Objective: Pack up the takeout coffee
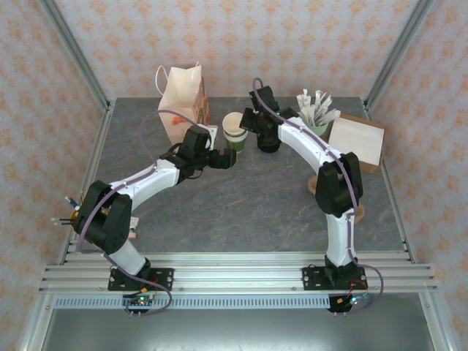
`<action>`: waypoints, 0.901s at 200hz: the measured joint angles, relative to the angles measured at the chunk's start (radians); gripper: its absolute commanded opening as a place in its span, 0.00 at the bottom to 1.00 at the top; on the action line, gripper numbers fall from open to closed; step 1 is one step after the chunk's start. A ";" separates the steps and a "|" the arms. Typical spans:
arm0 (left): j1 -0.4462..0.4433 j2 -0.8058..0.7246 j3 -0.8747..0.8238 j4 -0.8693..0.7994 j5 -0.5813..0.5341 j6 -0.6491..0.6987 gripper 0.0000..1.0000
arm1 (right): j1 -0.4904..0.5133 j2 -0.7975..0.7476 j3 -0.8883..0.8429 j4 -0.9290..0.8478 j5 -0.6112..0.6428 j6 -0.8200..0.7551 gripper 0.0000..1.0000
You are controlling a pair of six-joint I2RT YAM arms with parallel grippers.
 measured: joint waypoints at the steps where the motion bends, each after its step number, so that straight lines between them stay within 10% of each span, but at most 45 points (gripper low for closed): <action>1: 0.000 0.000 0.000 0.001 0.000 0.002 1.00 | 0.000 -0.003 -0.004 0.003 0.000 0.002 0.00; 109: 0.000 -0.230 -0.085 -0.011 -0.039 0.026 1.00 | -0.008 -0.227 -0.026 0.013 -0.011 0.024 0.00; 180: 0.008 -0.444 -0.063 -0.277 -0.290 -0.229 1.00 | 0.096 -0.606 -0.483 -0.024 0.051 0.010 0.00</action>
